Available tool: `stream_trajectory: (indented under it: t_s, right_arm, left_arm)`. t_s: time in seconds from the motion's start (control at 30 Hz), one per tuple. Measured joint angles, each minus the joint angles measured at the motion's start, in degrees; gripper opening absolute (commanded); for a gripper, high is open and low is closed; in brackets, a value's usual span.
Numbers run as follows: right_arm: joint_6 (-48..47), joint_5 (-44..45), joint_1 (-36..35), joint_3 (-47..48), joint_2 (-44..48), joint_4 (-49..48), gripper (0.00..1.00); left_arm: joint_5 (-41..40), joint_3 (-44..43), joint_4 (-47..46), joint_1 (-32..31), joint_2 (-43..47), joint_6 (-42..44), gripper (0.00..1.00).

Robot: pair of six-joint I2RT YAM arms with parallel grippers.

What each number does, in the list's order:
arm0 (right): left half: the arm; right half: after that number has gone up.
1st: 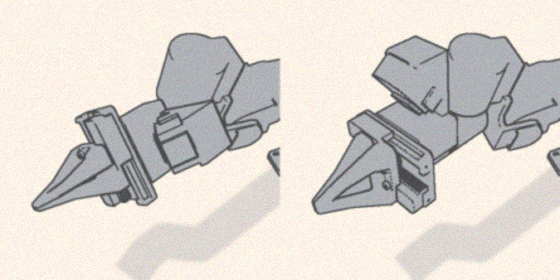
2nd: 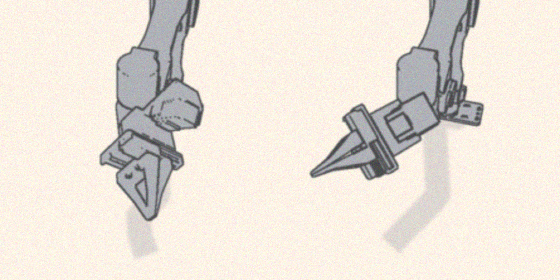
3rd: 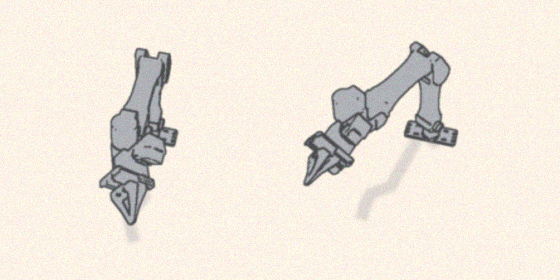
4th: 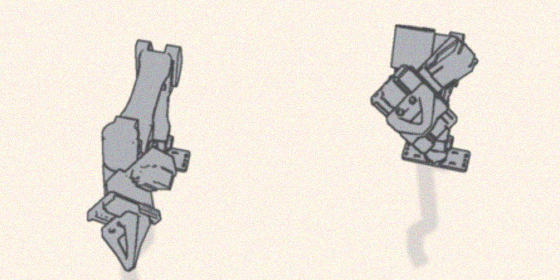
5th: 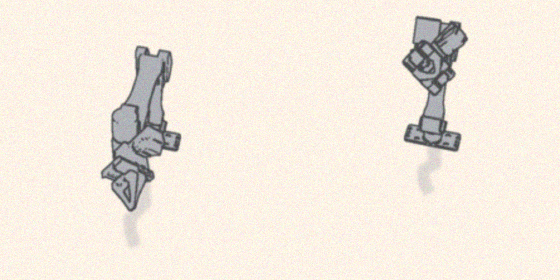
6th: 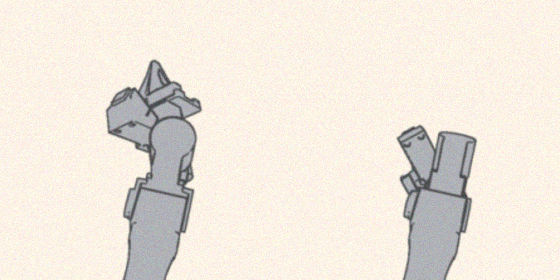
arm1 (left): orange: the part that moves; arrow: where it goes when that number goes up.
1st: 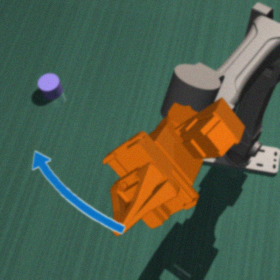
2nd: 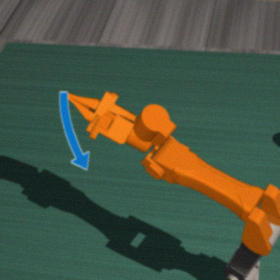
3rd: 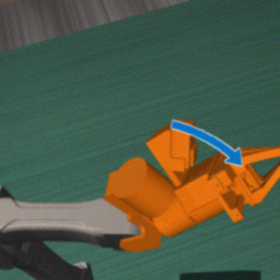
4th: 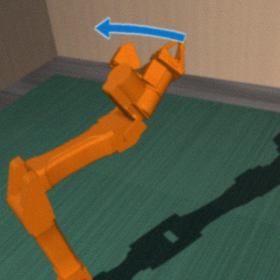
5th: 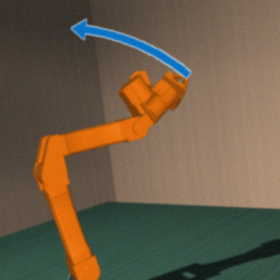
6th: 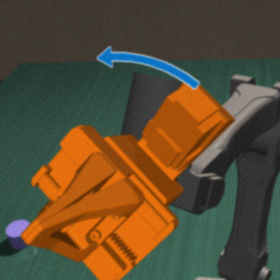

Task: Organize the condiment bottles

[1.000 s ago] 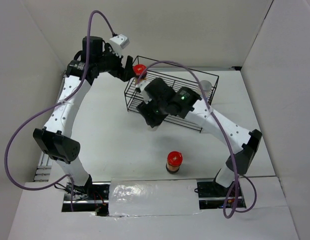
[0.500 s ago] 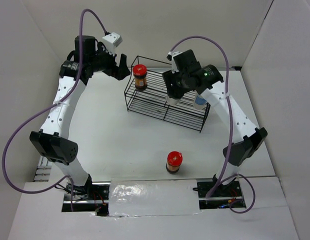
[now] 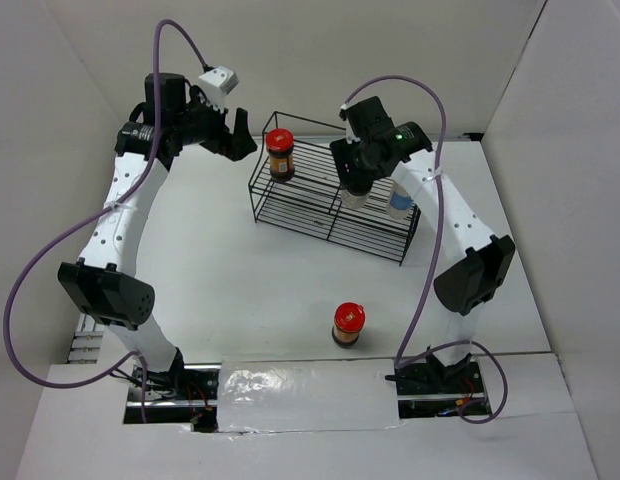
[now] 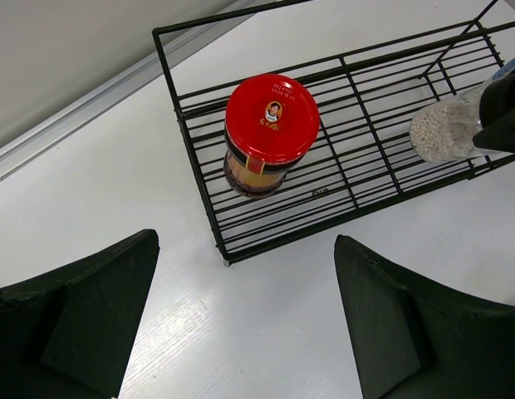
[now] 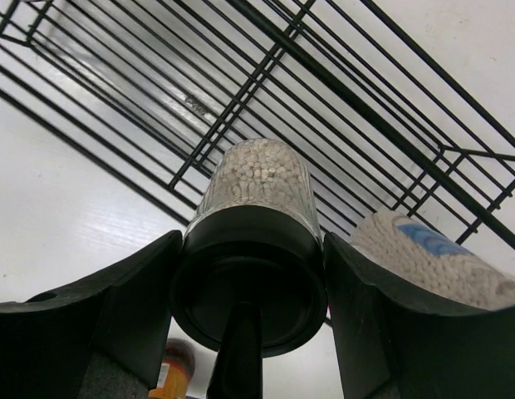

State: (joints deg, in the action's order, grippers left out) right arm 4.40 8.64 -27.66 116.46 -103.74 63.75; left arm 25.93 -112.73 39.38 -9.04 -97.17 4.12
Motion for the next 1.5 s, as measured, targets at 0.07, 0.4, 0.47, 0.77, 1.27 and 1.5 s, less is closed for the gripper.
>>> stream_trajectory:
  t_s: [0.07, 0.4, 0.47, 0.77, 1.27, 1.5]
  right_arm:
    - [0.0, 0.6, 0.0, 0.0, -1.2, -0.3, 0.00]
    - [0.0, 2.0, 0.7, 1.2, -4.6, -1.1, 0.45]
    - [0.0, 2.0, 0.8, 1.2, -4.6, -1.1, 0.52]
    - [-0.5, 2.1, 1.2, 1.2, -4.6, -1.2, 0.94]
    - [-3.8, 13.9, -4.4, 2.1, -2.2, -8.7, 1.00]
    - [-10.8, 15.4, -8.2, -7.5, 13.2, -22.4, 1.00]
  left_arm:
    - [0.2, 0.2, 0.0, 0.0, 0.0, 0.0, 0.99]
    - [1.1, 0.7, 0.0, 0.3, 0.3, 0.0, 0.99]
    - [1.2, 0.7, 0.0, 0.3, 0.3, -0.1, 0.99]
    - [1.5, 2.4, -0.3, 0.3, 0.3, -0.1, 0.99]
    - [1.7, 3.2, -0.4, 0.3, 0.7, 0.0, 0.99]
    - [2.1, 3.3, -0.4, 0.3, 0.7, -0.1, 0.99]
